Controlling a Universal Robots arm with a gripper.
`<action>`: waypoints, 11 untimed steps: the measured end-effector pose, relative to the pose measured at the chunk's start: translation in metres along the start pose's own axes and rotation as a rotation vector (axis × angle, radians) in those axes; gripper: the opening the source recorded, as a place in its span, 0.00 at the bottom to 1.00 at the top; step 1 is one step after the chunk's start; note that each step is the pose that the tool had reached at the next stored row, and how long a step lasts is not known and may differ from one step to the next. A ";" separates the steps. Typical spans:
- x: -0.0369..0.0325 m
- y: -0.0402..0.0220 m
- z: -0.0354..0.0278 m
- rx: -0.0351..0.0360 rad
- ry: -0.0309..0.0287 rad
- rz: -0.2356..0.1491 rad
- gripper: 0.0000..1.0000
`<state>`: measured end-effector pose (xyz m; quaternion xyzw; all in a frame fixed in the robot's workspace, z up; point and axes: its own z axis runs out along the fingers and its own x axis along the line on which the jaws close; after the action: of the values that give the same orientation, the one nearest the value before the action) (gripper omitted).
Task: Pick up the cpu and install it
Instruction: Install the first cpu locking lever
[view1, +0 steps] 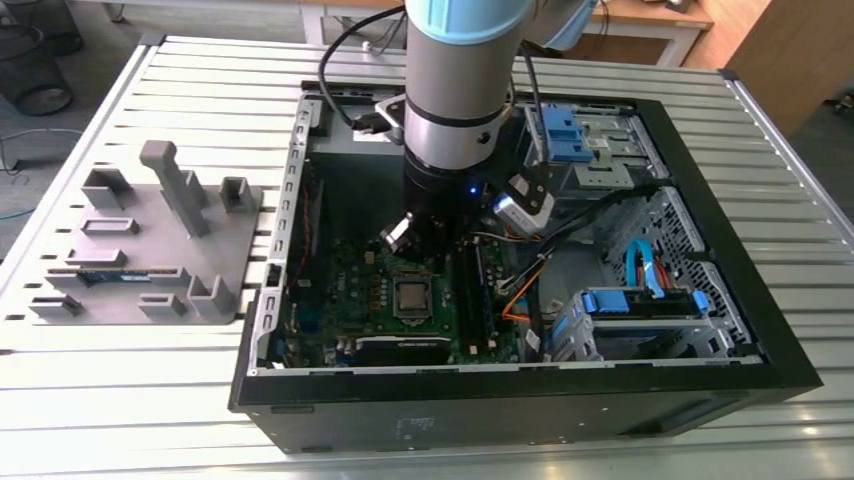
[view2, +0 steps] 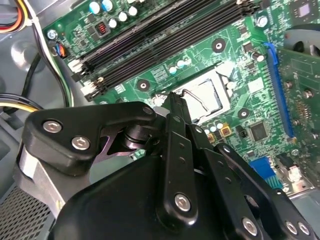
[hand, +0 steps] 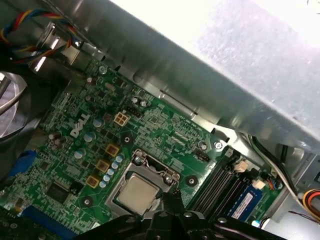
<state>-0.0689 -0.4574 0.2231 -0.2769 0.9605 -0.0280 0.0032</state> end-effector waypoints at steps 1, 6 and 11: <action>0.0002 -0.0003 0.0002 0.0018 0.0012 0.000 0.11; 0.0003 -0.0005 0.0005 0.0029 0.0018 0.000 0.11; 0.0021 -0.0034 0.0027 0.0027 0.0017 0.000 0.11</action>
<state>-0.0688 -0.4615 0.2206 -0.2768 0.9605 -0.0296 0.0028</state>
